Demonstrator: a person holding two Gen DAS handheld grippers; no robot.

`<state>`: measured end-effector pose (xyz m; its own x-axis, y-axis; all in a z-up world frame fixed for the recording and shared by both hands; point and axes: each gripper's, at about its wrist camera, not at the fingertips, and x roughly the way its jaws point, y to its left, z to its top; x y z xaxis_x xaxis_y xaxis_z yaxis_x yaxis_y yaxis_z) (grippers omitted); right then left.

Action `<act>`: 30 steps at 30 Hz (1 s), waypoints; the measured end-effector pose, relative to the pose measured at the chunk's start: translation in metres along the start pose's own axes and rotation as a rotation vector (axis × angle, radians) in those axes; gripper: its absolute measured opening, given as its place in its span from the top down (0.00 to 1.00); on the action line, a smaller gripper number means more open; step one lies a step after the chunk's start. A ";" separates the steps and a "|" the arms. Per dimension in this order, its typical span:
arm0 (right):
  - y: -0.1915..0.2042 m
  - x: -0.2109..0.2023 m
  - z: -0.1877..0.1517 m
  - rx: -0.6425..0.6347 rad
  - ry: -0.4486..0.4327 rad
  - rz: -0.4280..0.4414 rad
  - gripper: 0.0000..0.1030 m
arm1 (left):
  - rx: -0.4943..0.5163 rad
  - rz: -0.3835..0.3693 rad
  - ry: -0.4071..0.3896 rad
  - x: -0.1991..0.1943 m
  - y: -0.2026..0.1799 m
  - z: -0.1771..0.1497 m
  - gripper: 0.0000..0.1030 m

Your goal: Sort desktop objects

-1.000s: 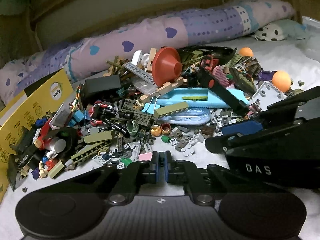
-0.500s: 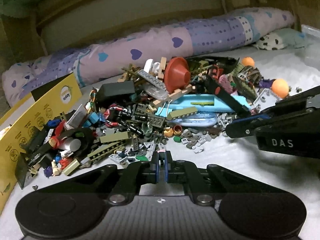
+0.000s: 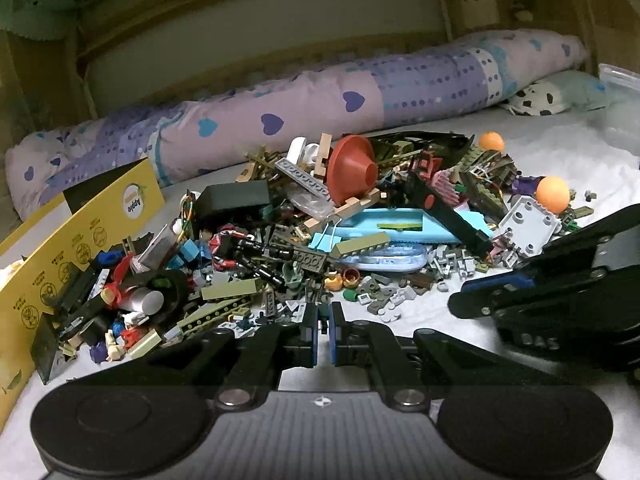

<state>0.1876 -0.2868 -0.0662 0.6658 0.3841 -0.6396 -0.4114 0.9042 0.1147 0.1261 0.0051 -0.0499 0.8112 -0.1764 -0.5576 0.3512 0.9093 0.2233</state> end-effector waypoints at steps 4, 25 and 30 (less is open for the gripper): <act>0.003 0.005 0.001 -0.013 0.007 -0.025 0.89 | -0.003 0.001 -0.008 -0.002 0.001 0.000 0.94; -0.005 0.009 -0.001 0.024 0.006 -0.110 0.80 | 0.025 -0.042 -0.021 -0.023 -0.005 -0.011 0.94; -0.008 0.010 0.000 0.039 0.008 -0.101 0.84 | 0.040 -0.056 -0.015 -0.023 -0.012 -0.012 0.94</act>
<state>0.1980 -0.2903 -0.0739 0.6976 0.2894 -0.6555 -0.3177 0.9449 0.0791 0.0978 0.0032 -0.0490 0.7968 -0.2321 -0.5579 0.4140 0.8822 0.2243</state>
